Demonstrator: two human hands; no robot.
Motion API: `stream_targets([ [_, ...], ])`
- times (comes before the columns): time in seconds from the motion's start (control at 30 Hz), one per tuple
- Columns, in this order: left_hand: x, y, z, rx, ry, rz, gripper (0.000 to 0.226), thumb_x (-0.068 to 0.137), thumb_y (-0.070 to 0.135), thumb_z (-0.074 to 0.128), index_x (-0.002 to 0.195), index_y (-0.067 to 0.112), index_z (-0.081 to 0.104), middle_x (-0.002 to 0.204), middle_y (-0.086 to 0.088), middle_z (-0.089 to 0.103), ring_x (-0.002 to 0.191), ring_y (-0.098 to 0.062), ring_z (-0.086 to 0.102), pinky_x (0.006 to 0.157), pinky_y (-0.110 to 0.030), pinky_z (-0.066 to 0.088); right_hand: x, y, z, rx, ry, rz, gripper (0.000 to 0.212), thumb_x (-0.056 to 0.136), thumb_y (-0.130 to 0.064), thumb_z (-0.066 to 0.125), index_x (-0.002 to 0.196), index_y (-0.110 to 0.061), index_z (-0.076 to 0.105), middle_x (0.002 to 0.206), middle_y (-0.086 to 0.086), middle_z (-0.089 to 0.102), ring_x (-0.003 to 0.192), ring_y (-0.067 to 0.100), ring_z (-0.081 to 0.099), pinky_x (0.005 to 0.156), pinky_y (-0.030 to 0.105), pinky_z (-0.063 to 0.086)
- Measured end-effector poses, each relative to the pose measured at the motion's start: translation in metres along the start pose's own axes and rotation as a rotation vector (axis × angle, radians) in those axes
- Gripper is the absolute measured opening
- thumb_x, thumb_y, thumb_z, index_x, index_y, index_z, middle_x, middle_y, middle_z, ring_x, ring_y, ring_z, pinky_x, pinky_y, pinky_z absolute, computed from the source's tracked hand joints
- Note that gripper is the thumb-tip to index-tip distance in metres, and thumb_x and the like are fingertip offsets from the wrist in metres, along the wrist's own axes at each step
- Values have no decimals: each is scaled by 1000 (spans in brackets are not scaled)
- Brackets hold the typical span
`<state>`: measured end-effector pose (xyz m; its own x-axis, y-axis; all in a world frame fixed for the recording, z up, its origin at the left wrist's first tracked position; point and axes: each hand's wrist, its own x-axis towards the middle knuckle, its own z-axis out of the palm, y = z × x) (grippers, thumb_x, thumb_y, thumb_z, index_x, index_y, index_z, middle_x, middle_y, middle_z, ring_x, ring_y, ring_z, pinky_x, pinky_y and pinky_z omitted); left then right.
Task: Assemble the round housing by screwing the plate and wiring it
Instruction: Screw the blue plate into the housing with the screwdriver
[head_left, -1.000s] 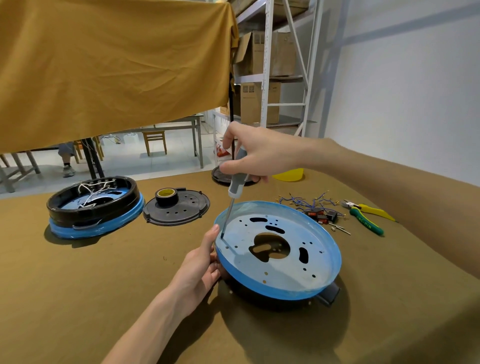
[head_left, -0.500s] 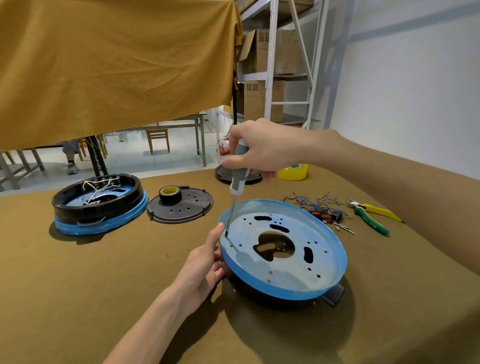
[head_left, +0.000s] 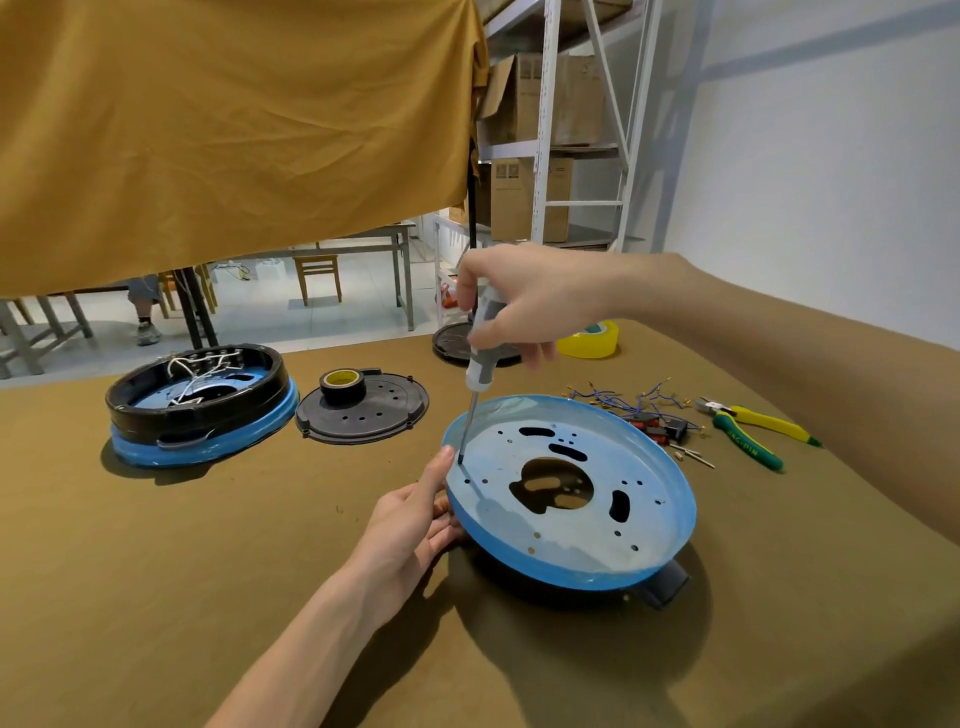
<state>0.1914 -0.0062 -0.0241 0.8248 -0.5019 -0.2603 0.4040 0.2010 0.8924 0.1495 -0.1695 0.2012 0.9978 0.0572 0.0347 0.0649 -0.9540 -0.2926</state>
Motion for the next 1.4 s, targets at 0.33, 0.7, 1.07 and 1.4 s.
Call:
stream_targets([
  [0.33,0,6,1,-56,87,-81,60,61,47,87,99,13,57,76,-9,78,78,-20,78,68,-34,65,10,2,1,-54,49,-16,26,99,-34,66,112,-16,53,73,6,74,51,18,71,44,25,54],
  [0.7,-3,8,-4,-113,151,-192,67,57,36,95,109,8,63,90,-21,78,82,-31,78,70,-40,65,9,6,15,-83,78,-62,38,95,-44,70,104,-9,59,70,8,72,49,19,69,44,26,54],
  [1.07,-6,12,-2,-142,186,-216,68,59,33,96,108,8,56,105,-26,73,85,-33,78,73,-43,65,11,10,18,-63,91,-40,36,95,-44,69,102,-11,58,69,9,72,48,20,69,43,25,52],
  [1.4,-8,12,0,-135,205,-212,63,61,35,95,101,10,54,107,-25,72,79,-31,78,63,-40,64,2,4,27,23,153,-62,32,92,-34,74,100,-6,60,71,13,72,49,22,68,45,29,55],
])
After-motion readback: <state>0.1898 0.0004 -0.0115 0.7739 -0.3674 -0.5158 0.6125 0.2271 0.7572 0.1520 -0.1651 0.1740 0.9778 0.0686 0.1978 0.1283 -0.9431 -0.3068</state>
